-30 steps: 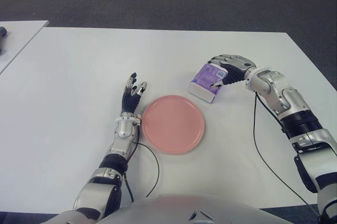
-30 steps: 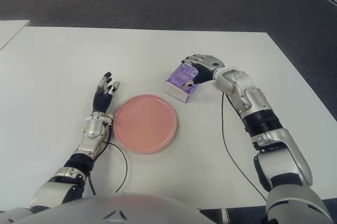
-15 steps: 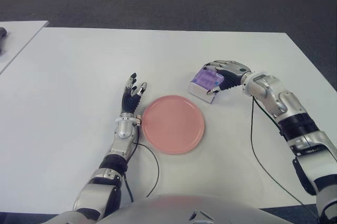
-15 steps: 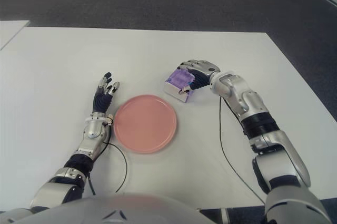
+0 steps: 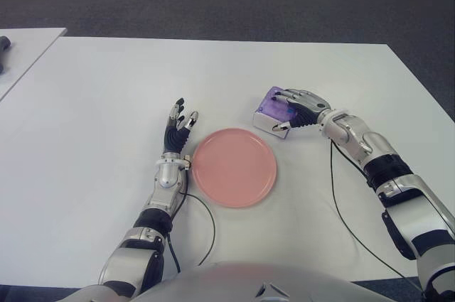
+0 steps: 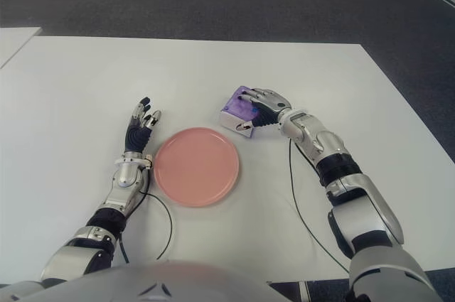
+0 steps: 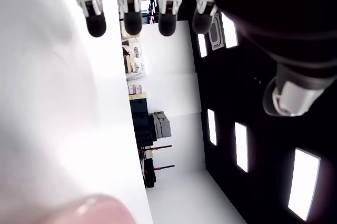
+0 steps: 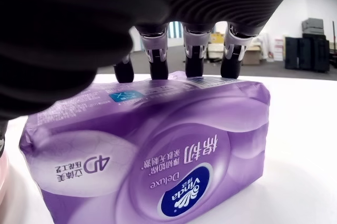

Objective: Put the tissue paper into the plate.

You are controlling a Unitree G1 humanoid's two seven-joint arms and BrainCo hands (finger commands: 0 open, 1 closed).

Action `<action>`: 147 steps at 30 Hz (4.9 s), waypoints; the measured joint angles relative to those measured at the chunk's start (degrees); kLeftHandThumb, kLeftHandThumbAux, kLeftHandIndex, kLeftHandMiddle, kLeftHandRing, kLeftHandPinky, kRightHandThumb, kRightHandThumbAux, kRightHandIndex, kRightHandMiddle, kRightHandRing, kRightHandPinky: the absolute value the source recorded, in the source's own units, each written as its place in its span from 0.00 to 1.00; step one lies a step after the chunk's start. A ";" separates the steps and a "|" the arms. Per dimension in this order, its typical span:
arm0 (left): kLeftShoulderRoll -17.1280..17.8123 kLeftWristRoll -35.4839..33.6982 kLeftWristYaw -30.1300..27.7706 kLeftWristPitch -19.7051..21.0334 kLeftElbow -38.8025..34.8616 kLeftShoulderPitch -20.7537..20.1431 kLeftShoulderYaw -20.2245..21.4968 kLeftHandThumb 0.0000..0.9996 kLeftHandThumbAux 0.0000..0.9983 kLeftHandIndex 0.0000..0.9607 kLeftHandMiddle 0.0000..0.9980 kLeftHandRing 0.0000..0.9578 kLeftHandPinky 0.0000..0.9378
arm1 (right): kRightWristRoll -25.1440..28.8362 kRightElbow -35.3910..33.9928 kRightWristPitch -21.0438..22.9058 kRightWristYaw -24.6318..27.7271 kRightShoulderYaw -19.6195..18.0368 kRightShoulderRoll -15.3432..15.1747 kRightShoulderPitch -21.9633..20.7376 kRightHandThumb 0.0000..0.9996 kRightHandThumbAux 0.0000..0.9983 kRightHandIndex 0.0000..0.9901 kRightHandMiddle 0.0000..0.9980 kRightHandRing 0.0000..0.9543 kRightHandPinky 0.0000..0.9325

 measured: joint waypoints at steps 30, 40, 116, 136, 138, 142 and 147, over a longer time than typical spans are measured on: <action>0.13 0.44 0.00 -0.21 0.89 -0.66 0.05 0.00 0.42 0.00 0.00 0.00 0.00 | 0.70 4.89 -1.66 -0.33 0.77 1.53 -1.79 0.00 0.37 0.00 0.00 0.00 0.00; 0.12 0.38 0.00 -0.01 0.76 -0.61 0.11 0.00 0.42 0.00 0.00 0.00 0.00 | 0.18 5.14 -2.73 -1.97 2.15 1.23 -1.92 0.00 0.35 0.00 0.00 0.00 0.00; -0.17 -0.08 0.75 5.05 -3.27 1.02 0.04 0.00 0.44 0.00 0.00 0.00 0.00 | -16.19 2.41 15.17 -38.46 14.23 3.28 3.99 0.73 0.71 0.44 0.77 0.80 0.84; -0.17 -0.27 0.74 5.43 -3.96 1.41 0.14 0.00 0.44 0.00 0.00 0.00 0.00 | -8.94 2.47 6.00 -37.41 11.47 4.21 4.65 0.75 0.71 0.45 0.88 0.91 0.92; -0.17 -0.28 0.74 5.54 -4.07 1.46 0.14 0.00 0.44 0.00 0.00 0.00 0.00 | -8.88 2.48 5.78 -37.38 11.42 4.22 4.65 0.75 0.71 0.45 0.88 0.92 0.92; -0.17 -0.27 0.74 5.93 -4.39 1.61 0.14 0.00 0.44 0.00 0.00 0.00 0.00 | -8.75 2.89 4.79 -37.38 11.41 4.29 4.55 0.75 0.71 0.45 0.89 0.92 0.93; -0.17 -0.26 0.74 6.55 -4.90 1.83 0.13 0.00 0.44 0.00 0.00 0.00 0.00 | -7.65 5.04 1.90 -37.39 11.24 4.63 3.95 0.75 0.71 0.45 0.89 0.92 0.93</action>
